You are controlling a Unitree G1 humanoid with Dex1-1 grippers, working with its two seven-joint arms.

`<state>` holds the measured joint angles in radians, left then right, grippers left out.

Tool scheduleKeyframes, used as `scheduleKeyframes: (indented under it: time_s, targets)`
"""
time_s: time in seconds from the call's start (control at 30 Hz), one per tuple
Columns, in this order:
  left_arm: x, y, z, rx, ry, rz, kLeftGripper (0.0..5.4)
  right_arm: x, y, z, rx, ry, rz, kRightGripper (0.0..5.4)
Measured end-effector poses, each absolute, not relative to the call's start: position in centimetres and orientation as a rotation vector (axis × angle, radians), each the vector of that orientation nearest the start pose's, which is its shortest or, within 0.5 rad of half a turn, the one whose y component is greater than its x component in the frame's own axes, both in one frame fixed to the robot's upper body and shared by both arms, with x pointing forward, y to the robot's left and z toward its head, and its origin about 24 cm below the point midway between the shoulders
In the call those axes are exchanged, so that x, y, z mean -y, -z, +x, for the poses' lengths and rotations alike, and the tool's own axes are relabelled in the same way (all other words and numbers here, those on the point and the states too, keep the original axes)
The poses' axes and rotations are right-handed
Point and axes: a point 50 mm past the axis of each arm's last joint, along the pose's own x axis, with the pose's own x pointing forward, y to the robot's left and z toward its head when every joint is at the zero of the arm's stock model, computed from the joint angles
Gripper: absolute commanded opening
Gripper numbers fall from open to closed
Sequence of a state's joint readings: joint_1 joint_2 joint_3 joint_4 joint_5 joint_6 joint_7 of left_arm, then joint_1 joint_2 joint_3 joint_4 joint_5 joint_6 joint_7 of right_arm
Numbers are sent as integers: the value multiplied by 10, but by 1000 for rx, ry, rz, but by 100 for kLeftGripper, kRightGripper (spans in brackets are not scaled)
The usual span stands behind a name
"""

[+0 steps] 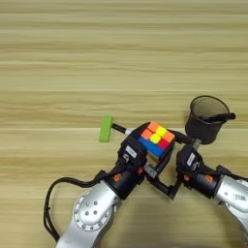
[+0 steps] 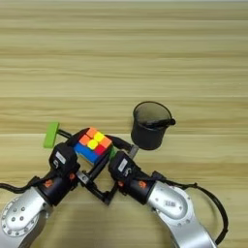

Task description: Move the objects on the table

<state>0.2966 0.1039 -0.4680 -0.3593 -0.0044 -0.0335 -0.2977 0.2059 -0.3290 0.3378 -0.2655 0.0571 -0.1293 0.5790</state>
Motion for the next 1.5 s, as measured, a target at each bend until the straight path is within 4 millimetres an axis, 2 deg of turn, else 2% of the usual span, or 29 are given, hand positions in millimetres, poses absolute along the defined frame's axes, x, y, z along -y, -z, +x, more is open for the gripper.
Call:
scheduleKeyframes:
  time_s: [0.6,0.73,1.17,1.5]
  targets:
    - [-60,-58,172,71,669,-29,329,106,-55,188,108,-858,-185,540]
    - [-60,-58,172,71,668,-29,329,105,-55,187,106,-870,-185,482]
    - [-59,-58,174,72,662,-31,329,103,-54,185,100,-902,-181,339]
    - [-59,-58,174,73,661,-30,329,103,-54,185,100,-901,-180,333]
